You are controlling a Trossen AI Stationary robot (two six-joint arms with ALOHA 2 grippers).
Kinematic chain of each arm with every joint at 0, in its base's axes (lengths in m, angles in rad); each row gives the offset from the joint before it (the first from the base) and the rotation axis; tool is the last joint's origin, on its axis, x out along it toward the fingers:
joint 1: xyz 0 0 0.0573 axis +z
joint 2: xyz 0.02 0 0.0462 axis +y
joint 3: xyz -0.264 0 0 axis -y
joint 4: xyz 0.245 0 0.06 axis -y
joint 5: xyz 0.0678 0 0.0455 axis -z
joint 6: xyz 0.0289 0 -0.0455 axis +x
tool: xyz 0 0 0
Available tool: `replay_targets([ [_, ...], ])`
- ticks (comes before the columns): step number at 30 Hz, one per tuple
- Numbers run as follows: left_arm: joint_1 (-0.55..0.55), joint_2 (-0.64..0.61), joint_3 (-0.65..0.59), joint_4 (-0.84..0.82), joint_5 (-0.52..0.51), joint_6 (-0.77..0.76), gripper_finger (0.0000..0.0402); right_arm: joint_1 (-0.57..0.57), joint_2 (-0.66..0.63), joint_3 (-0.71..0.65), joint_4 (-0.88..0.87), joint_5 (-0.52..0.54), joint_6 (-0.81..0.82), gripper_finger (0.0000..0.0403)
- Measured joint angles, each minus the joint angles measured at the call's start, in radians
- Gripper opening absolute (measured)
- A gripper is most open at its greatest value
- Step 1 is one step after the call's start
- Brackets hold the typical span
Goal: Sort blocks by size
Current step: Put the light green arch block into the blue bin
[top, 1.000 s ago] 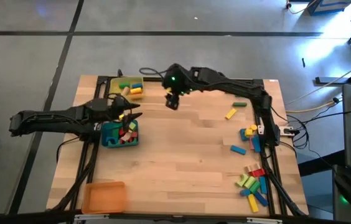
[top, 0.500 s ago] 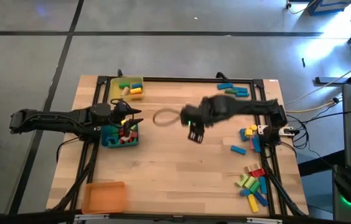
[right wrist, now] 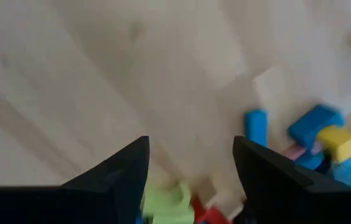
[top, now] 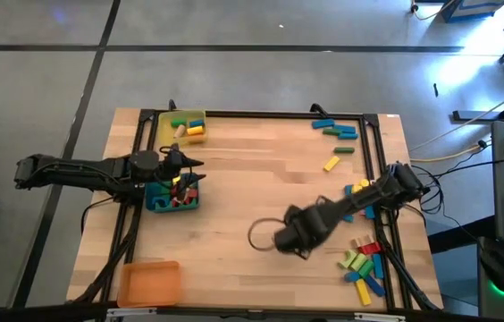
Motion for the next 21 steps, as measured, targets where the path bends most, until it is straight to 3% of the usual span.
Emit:
replay_targets([
  [8,0.000,0.000,0.000,0.003,0.000,-0.002,0.0196,0.128,0.001,-0.071,0.054,-0.184,0.023,0.0234],
  [13,0.000,0.000,0.000,0.007,0.000,-0.001,0.0196,0.179,0.002,-0.077,0.209,-0.171,0.017,0.0234],
  [17,0.000,0.000,0.000,0.021,0.000,0.019,0.0196,0.222,0.001,-0.108,0.209,-0.113,0.077,0.0234],
  [21,0.000,0.000,0.000,0.033,0.000,0.020,0.0196,0.278,0.001,-0.176,0.209,-0.139,0.095,0.0234],
])
